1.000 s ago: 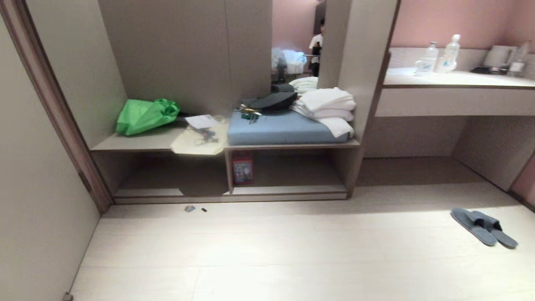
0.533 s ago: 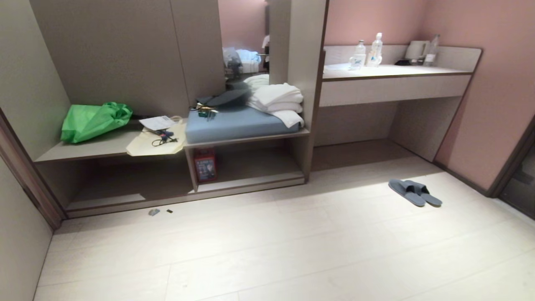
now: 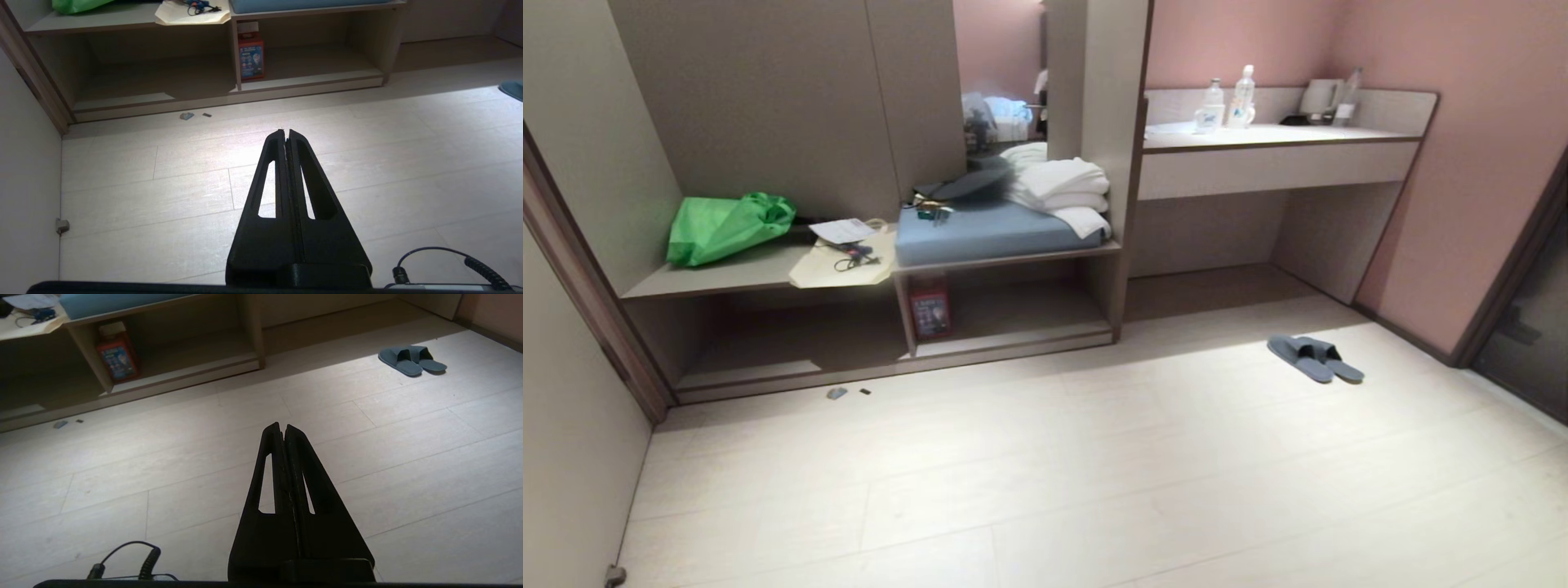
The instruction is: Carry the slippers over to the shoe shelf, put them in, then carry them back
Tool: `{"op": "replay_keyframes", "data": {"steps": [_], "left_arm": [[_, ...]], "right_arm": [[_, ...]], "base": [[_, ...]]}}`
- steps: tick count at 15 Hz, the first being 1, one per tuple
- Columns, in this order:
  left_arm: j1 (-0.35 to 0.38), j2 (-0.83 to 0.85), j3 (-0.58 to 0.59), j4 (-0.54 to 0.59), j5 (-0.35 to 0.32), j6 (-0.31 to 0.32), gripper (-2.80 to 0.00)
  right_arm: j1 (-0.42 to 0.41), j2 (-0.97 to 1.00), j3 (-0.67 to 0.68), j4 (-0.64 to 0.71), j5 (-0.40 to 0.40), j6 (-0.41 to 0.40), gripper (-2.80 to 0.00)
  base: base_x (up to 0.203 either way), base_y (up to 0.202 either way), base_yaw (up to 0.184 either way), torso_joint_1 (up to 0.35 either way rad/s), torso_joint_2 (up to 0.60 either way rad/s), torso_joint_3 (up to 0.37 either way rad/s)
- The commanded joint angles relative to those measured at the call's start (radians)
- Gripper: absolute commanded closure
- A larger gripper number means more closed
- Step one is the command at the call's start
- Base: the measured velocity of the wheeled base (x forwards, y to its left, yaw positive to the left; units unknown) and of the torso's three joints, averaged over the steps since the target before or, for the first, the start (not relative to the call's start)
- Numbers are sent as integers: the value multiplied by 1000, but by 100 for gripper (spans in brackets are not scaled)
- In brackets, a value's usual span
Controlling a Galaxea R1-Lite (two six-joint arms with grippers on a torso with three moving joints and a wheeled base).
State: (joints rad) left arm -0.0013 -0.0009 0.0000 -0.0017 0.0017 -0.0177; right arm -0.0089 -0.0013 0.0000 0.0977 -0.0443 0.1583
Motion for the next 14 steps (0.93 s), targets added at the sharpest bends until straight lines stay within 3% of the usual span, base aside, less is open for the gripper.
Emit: {"op": "replay_keyframes", "data": {"steps": [1,14], "left_arm": [[0,-1,0,0,0,-1,0],[0,-1,0,-1,0,-1,0]], "right_arm": [[0,0,2,1,0,1,0],[1,-1,2,1,0,1,0]], "base": [[-197,0,-1,1,2,-1],[-190,0,2,2,1,3]]}}
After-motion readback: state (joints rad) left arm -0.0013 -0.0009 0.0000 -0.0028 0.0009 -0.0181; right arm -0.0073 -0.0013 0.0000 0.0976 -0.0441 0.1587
